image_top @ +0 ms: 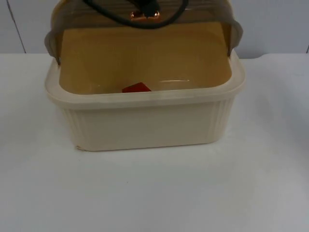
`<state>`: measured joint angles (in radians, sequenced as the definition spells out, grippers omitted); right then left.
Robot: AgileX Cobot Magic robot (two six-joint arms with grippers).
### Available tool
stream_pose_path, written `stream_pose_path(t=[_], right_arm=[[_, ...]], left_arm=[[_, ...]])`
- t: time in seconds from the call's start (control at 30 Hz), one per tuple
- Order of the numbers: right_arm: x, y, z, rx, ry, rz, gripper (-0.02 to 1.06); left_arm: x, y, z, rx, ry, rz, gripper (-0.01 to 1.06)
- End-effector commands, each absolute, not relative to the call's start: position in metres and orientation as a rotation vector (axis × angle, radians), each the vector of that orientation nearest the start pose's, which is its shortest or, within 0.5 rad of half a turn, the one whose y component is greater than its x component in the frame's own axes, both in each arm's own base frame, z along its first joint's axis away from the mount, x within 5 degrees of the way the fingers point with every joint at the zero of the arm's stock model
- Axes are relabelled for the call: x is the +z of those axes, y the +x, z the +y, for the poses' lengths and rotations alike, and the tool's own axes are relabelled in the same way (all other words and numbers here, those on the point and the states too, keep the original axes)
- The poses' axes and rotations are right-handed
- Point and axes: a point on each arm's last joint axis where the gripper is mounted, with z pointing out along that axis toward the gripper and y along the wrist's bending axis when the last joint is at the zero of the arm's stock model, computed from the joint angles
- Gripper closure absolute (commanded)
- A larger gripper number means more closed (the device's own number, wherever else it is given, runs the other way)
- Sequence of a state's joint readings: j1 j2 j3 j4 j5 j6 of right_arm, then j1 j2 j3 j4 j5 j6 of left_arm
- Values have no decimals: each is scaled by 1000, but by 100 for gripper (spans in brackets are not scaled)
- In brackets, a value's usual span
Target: Open the box lid with the left hand, place the block into the box with the right hand, then close the box lid with the left hand.
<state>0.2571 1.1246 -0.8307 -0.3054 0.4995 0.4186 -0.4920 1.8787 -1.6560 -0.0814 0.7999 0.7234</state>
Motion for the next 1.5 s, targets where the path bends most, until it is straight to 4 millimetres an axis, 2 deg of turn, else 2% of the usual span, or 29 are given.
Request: stream_pose_path(t=[0.0, 0.73, 0.9, 1.07, 1.23, 1.47], right_arm=[[310, 230, 46, 60, -48, 2222, 34], [310, 230, 46, 61, -48, 2220, 34], [310, 230, 46, 61, -48, 2220, 34], [310, 230, 46, 68, -34, 2220, 34], [310, 230, 46, 68, -34, 2220, 34], [310, 230, 46, 68, -34, 2220, 34]], left_arm=[[288, 368, -213, -32, 1436, 2113, 105], [264, 369, -214, -51, 1417, 2283, 105], [259, 364, -219, -46, 1435, 2289, 105], [229, 354, -223, 42, 1444, 2295, 105], [216, 350, -222, 24, 1425, 2319, 105], [227, 342, -227, -1, 1406, 2305, 105]])
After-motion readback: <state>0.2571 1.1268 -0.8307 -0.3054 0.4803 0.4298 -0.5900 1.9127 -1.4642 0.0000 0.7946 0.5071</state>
